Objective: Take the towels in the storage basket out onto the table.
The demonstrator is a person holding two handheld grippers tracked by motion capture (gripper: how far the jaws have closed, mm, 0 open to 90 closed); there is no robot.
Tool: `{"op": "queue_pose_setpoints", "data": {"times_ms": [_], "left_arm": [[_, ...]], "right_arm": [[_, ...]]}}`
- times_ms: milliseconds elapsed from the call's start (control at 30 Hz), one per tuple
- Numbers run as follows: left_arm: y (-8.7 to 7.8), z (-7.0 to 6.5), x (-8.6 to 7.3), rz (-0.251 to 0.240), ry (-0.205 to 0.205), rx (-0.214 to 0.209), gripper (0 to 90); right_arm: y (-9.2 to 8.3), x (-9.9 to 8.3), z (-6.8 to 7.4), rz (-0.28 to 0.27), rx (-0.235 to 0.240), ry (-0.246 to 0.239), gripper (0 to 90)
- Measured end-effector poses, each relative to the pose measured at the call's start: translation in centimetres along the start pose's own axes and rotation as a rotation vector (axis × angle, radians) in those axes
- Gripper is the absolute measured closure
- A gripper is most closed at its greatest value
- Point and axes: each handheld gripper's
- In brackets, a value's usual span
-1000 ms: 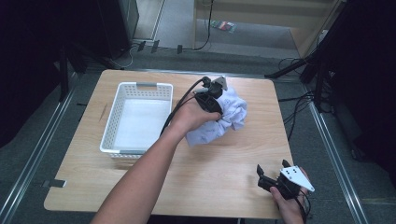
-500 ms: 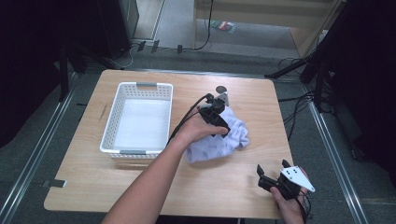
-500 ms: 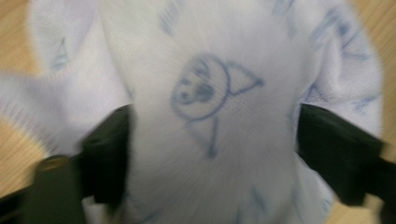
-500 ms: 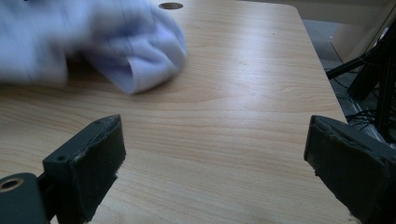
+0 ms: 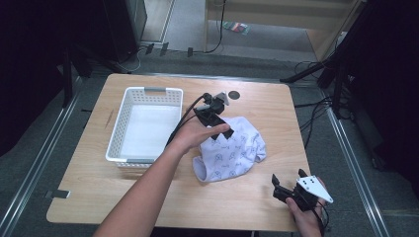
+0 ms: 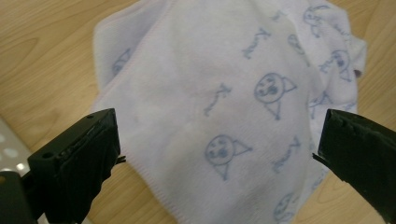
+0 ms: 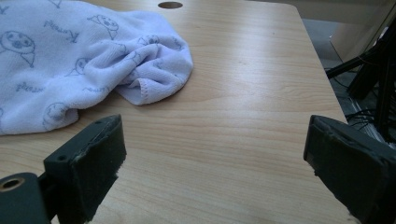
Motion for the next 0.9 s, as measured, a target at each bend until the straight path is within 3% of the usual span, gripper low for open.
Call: {"op": "queue_pose_setpoints", "data": {"times_ms": [400, 900], "left_arm": [[-2.2, 3.5, -1.8, -0.044, -0.068, 0.034, 0.0], [-5.4, 9.3, -4.7, -0.098, -0.150, 0.071, 0.0]], "right_arm": [[0.0, 0.0, 0.0, 0.003, -0.005, 0.005, 6.2], [0.0, 0.0, 0.0, 0.005, -0.007, 0.003, 6.4]]}}
Point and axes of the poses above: each handheld gripper's, and its own axes: y roughly forward along the jaws, x roughly out of its top, z roughly to its left, and after that the axes turned 4 degrees about -y, right-handed
